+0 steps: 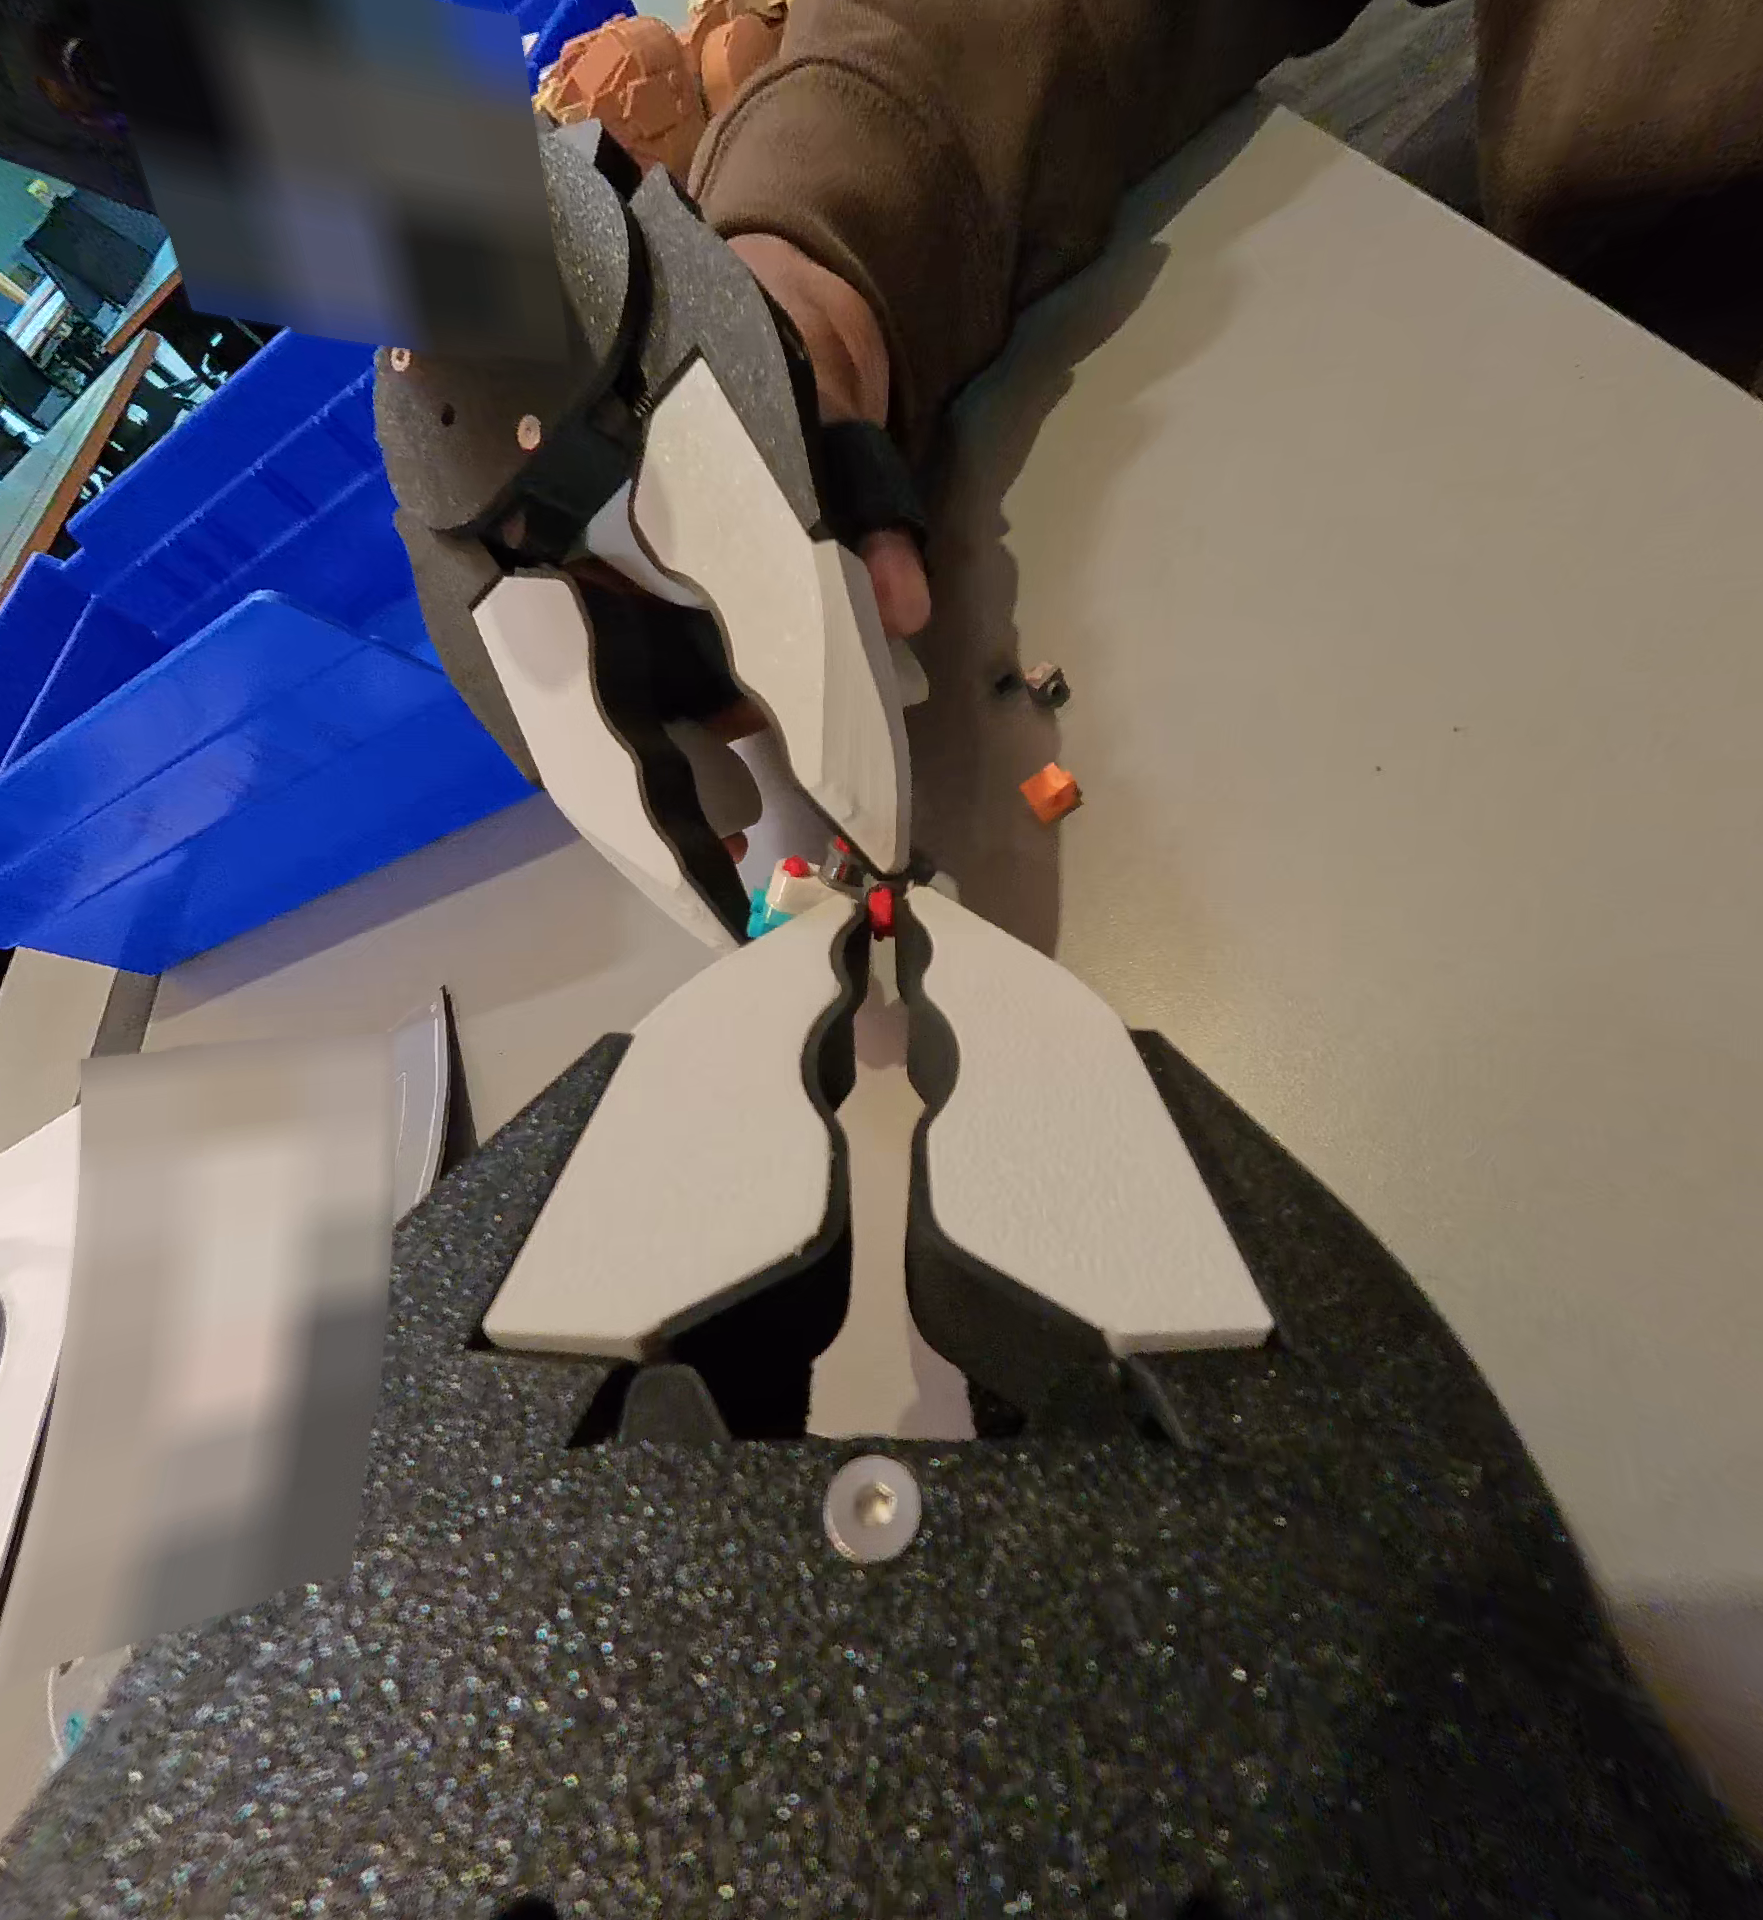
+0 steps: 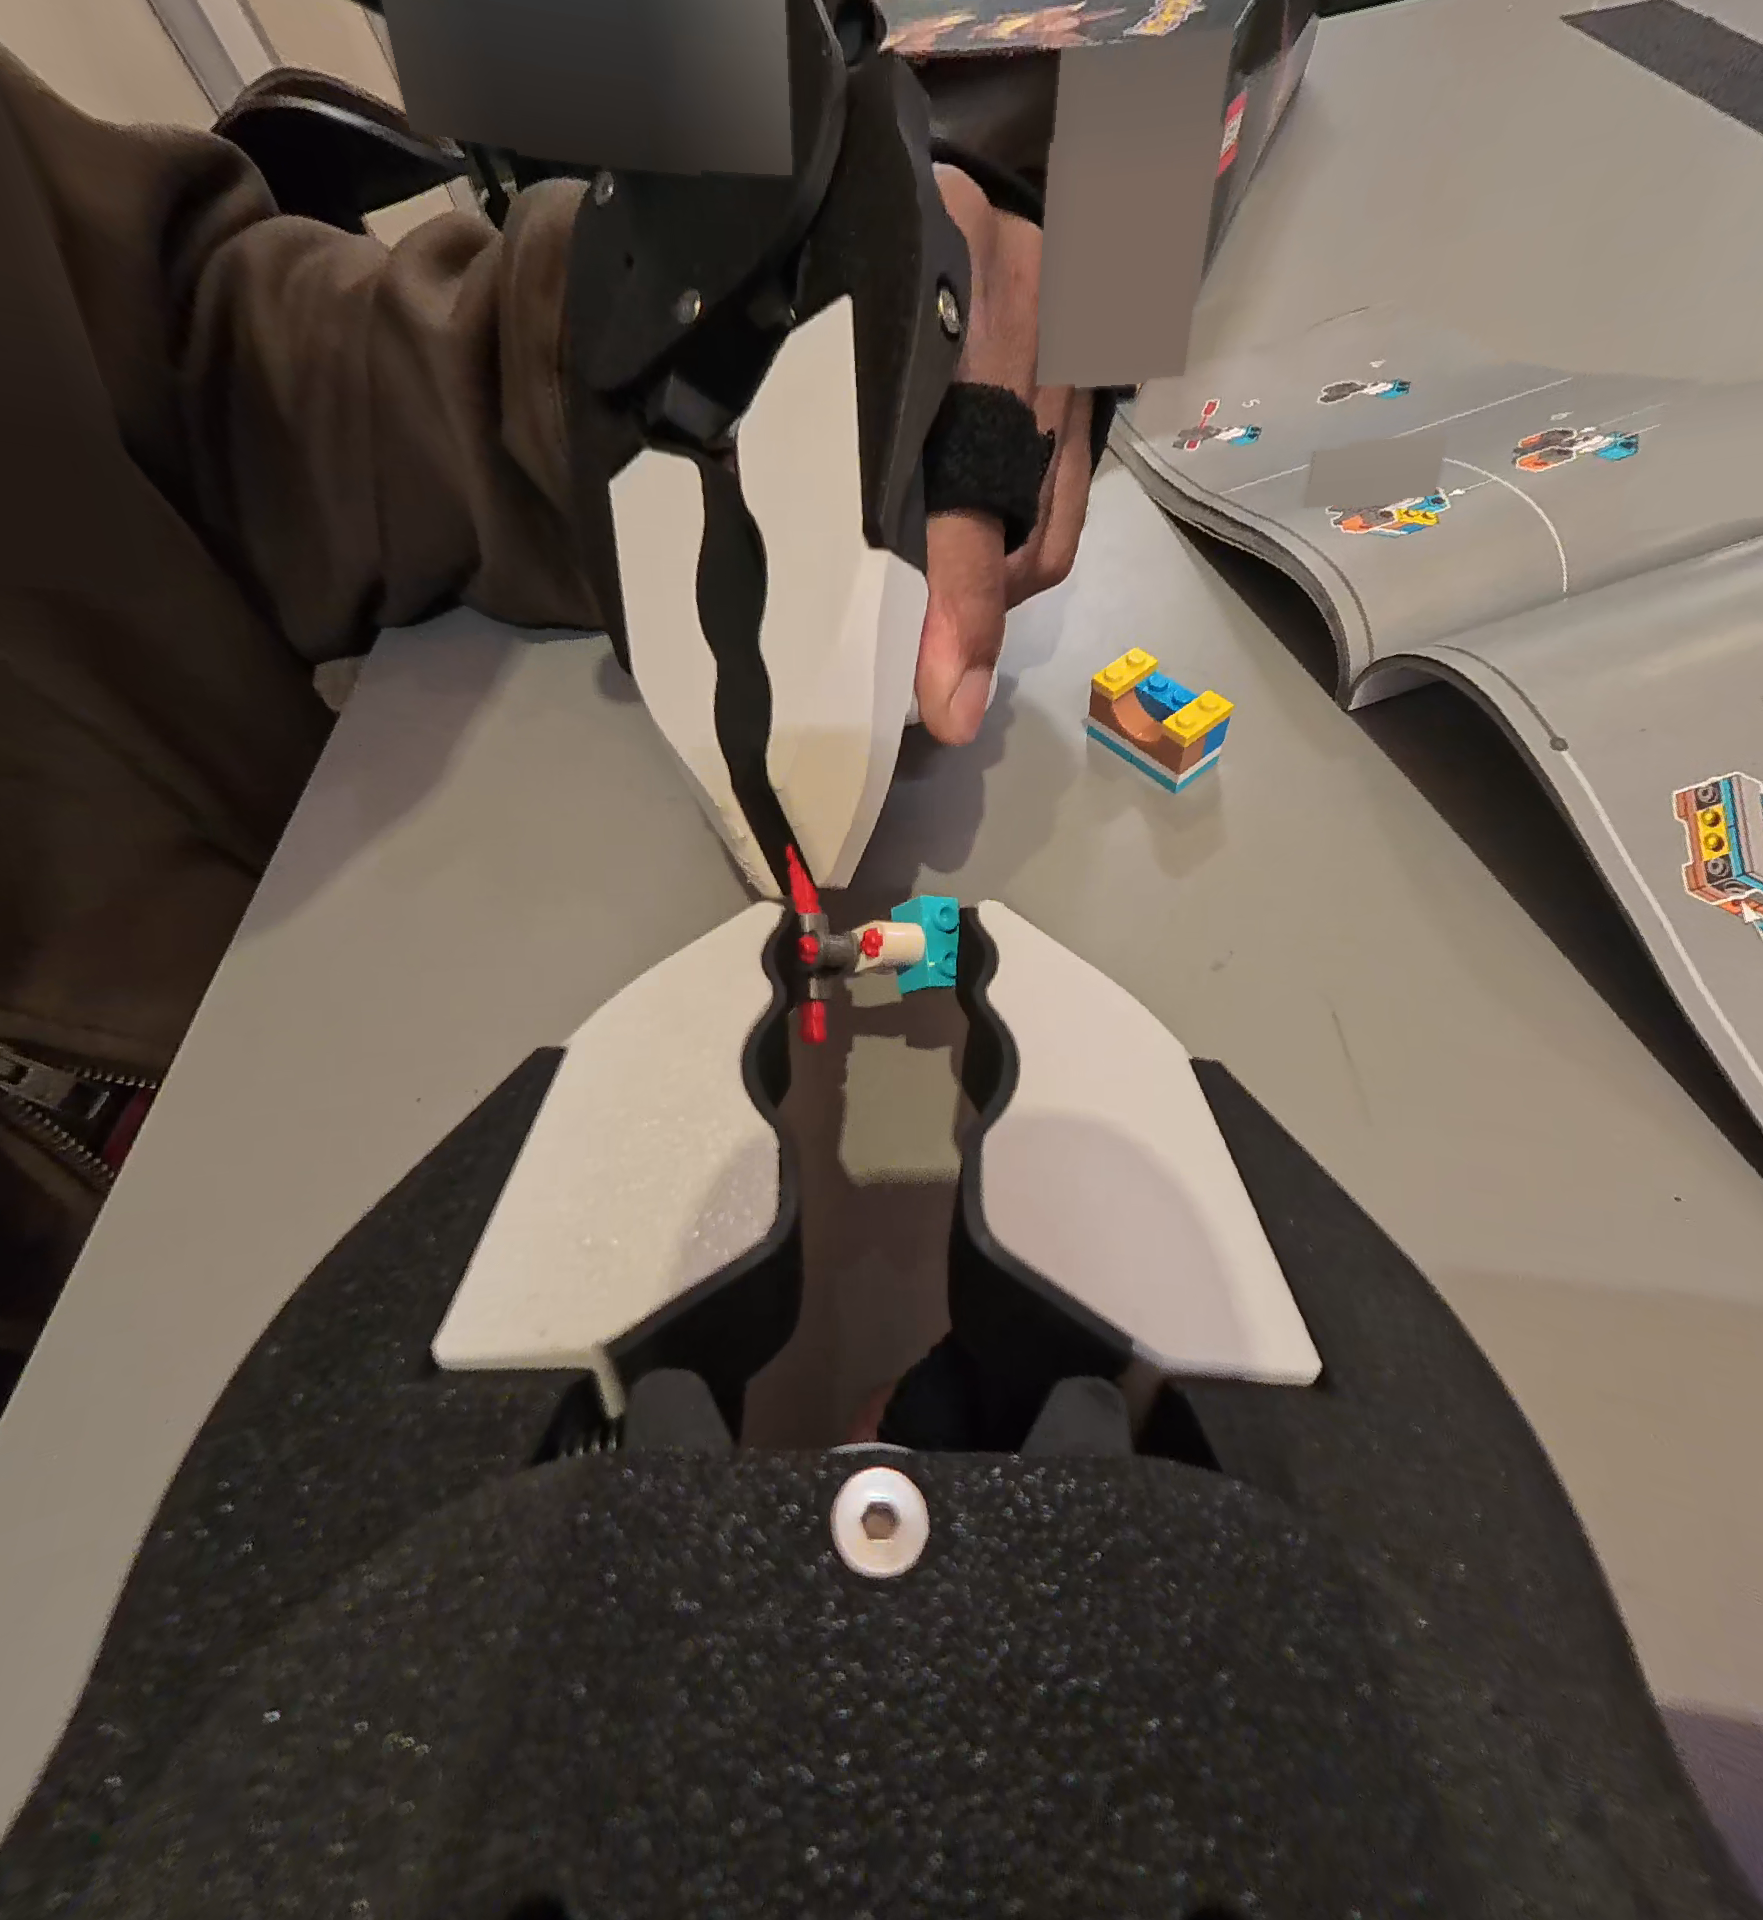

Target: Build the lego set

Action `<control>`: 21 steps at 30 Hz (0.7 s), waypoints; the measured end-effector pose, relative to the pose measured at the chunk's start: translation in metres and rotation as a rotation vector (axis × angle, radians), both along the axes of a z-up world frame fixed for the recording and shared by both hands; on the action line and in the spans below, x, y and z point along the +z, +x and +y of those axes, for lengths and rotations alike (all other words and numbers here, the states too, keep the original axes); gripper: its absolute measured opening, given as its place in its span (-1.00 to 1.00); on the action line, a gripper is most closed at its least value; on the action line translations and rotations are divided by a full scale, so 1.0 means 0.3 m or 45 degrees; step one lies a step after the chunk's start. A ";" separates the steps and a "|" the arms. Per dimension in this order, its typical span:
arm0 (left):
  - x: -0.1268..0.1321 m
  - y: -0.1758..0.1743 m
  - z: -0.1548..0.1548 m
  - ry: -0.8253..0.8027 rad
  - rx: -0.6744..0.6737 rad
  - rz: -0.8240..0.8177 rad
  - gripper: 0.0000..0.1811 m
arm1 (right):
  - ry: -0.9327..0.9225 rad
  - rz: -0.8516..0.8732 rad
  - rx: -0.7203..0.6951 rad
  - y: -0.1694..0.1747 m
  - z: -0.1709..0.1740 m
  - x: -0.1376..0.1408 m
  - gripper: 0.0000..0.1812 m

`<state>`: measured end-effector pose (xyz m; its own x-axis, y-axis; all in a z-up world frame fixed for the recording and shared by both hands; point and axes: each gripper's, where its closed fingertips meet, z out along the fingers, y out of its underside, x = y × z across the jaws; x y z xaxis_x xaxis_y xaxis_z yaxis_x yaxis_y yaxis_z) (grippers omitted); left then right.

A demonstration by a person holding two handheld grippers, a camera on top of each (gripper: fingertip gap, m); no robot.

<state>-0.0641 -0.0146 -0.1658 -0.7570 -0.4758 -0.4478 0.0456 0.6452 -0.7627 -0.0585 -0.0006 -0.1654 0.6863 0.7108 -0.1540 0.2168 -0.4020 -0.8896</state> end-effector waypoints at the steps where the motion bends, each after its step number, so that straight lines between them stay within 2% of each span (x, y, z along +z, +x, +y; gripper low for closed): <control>1: -0.002 0.000 0.000 0.007 -0.001 0.000 -0.95 | -0.002 -0.006 0.000 -0.001 0.000 -0.002 -0.68; 9: 0.005 0.010 0.004 -0.014 0.014 -0.030 -0.95 | -0.001 0.022 -0.026 0.008 0.008 0.007 -0.69; 14: 0.056 0.016 0.003 -0.124 0.025 -0.080 -0.95 | 0.003 0.218 -0.041 0.015 0.011 0.061 -0.67; 21: 0.045 0.024 0.006 -0.136 0.039 -0.066 -0.95 | -0.047 0.328 -0.083 0.049 0.011 0.079 -0.63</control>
